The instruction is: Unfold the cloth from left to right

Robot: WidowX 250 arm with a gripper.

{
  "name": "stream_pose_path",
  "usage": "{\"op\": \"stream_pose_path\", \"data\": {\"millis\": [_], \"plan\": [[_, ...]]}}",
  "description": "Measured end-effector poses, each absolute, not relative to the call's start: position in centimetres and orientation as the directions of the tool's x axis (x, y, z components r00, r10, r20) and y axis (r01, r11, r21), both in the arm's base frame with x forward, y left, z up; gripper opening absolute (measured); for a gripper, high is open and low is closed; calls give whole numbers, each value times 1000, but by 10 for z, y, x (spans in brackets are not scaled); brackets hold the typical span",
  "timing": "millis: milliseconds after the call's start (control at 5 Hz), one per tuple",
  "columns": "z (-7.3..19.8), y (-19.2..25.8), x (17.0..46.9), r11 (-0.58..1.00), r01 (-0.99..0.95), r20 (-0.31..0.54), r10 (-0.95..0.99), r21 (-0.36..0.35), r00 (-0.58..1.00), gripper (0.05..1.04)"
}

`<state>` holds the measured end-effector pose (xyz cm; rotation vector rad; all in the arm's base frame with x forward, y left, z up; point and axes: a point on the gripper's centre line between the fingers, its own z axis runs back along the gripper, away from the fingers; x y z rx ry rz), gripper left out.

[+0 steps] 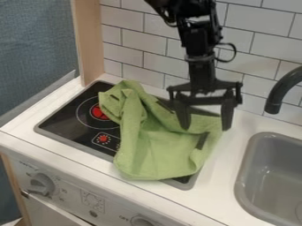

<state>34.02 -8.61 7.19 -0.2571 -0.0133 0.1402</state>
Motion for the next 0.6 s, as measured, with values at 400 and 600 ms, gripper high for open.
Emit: {"op": "stream_pose_path", "data": {"millis": [400, 600], "plan": [[133, -73, 334, 961, -96, 123, 131, -258, 984, 998], [134, -73, 334, 962, -95, 127, 131, -257, 983, 998]]}}
